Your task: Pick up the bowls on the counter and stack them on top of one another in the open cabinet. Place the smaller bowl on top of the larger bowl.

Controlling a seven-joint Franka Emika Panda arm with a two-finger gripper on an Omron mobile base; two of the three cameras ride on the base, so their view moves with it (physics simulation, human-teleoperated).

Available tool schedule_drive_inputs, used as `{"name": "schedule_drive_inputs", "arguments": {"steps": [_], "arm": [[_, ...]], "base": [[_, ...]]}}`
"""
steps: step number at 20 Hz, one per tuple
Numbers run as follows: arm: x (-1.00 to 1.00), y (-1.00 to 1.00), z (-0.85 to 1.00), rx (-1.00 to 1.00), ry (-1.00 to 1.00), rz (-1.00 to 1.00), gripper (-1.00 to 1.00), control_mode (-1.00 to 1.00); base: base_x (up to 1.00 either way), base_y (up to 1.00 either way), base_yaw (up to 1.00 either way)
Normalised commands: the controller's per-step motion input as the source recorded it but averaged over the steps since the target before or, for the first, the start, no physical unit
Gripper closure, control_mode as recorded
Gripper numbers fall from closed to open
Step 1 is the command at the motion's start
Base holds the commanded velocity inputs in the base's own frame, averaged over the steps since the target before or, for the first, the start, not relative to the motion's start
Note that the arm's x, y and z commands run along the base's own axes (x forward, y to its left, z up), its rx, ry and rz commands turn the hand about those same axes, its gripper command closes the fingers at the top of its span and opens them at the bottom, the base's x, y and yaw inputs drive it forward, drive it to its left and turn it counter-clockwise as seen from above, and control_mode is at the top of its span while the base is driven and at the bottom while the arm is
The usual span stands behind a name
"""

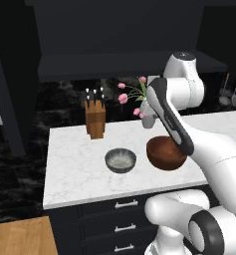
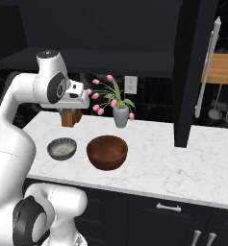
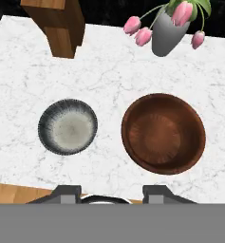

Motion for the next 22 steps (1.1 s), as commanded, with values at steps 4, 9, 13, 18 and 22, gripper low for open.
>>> {"name": "schedule_drive_inputs", "arguments": {"steps": [4, 9, 13, 18, 22], "arm": [[-0.12, 0.05, -0.15, -0.01, 0.00, 0.00, -1.00, -1.00], [-0.03, 1.00, -0.38, -0.02, 0.01, 0.02, -1.00, -1.00], [-0.01, 1.00, -0.45, 0.00, 0.02, 0.06, -1.00, -1.00], [0.00, 0.90, -0.61, -0.08, 0.07, 0.11, -1.00, -1.00], [0.00, 0.16, -0.64, -0.22, 0.07, 0.08, -1.00, -1.00]], "base": [[0.00, 0.00, 0.00], [0.00, 0.00, 0.00], [0.00, 0.00, 0.00], [0.00, 0.00, 0.00], [0.00, 0.00, 0.00]]}}
